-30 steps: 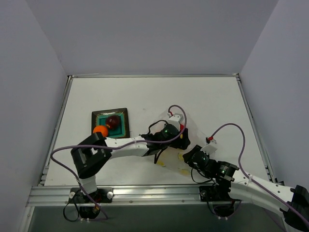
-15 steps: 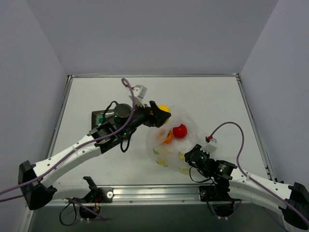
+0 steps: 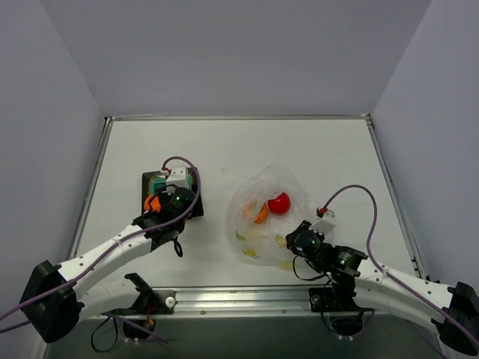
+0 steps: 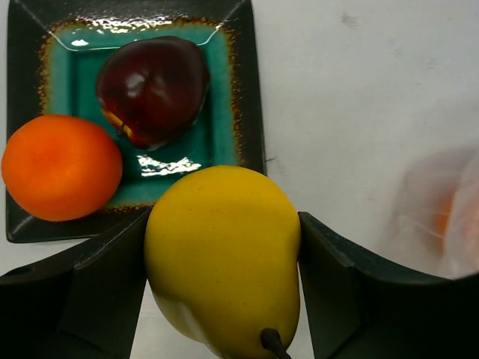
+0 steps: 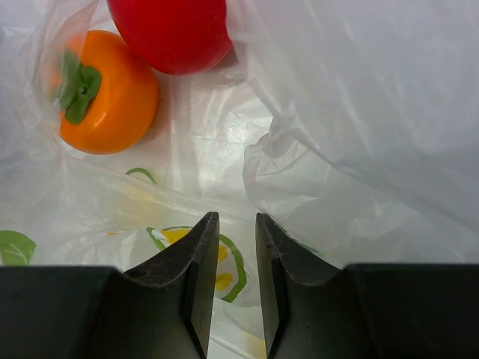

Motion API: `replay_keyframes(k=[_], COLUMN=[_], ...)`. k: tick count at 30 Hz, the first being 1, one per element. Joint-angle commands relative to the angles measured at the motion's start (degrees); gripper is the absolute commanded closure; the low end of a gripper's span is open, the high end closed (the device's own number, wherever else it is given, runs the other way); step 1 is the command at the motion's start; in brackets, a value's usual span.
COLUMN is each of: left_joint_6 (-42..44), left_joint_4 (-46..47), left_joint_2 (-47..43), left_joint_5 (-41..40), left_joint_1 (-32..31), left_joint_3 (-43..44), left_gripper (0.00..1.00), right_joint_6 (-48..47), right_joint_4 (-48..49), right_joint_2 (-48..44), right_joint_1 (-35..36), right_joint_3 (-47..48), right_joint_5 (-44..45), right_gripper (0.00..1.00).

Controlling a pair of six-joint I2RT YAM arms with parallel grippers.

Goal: Take the fake fruits out of the plastic bag

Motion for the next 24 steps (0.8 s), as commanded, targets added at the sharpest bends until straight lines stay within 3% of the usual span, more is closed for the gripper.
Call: replay_keyframes(k=[1, 6, 8, 13, 24], left_joint_6=[2.7, 2.7, 2.6, 2.9, 2.9], left_joint_4=[3.2, 5.6, 8.1, 10.2, 11.7], left_joint_2=[2.0, 8.1, 10.0, 13.6, 12.9], left_joint_5=[-6.1, -6.3, -6.4, -4.6, -3.1], left_joint_1=[1.2, 3.0, 3.5, 5.8, 6.3], left_joint_3=[1.7, 1.9, 1.2, 1.1, -0.1], left_gripper=[0.53, 0.49, 0.38, 0.30, 0.05], right_joint_6=[-0.8, -0.8, -1.2, -2.8, -4.6], right_joint_4=[-0.6, -0.6, -0.6, -0.7, -0.7], right_joint_2=[1.5, 0.1, -0.9, -1.7, -2.1], right_joint_1=[-0.4, -0.6, -0.7, -0.8, -0.9], right_joint_3=[1.9, 1.4, 1.4, 2.2, 3.7], right_joint_5=[2.9, 3.0, 3.3, 3.2, 3.6], right_gripper=[0.78, 0.78, 0.78, 0.78, 0.77])
